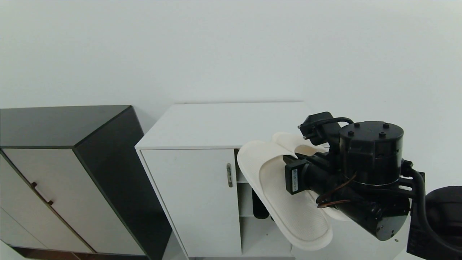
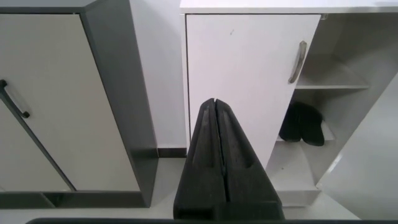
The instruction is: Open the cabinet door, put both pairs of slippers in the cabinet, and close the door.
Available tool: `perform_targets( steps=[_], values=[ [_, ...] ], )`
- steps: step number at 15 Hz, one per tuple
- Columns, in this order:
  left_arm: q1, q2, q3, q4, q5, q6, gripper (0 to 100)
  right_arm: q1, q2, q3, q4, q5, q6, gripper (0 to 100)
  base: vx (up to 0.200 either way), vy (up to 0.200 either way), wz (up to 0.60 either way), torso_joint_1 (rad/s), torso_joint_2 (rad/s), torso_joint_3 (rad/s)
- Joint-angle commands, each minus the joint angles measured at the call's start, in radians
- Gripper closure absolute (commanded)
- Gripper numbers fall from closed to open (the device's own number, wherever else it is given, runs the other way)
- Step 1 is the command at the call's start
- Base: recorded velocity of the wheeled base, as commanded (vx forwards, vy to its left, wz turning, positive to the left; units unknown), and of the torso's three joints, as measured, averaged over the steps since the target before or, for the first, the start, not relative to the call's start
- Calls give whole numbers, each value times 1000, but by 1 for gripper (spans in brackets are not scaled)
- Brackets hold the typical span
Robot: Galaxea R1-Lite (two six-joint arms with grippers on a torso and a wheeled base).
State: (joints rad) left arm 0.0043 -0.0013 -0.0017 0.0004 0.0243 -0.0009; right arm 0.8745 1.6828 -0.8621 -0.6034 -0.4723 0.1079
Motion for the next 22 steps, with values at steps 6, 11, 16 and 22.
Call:
perform_targets(
  steps=[6,11,16,22],
  values=[
    [0,1,0,0,0,-1,100,0,8,6,-1,4,-2,100,0,0,0,-8,22,13],
    [0,1,0,0,0,-1,100,0,8,8,-1,4,-2,100,0,0,0,-173,438,264],
    [-1,1,0,0,0,-1,100,0,9,11,-1,4,-4,100,0,0,0,-183,507,315],
    [0,1,0,0,0,-1,100,0,9,12,-1,1,-4,100,0,0,0,-152,474,324]
  ],
)
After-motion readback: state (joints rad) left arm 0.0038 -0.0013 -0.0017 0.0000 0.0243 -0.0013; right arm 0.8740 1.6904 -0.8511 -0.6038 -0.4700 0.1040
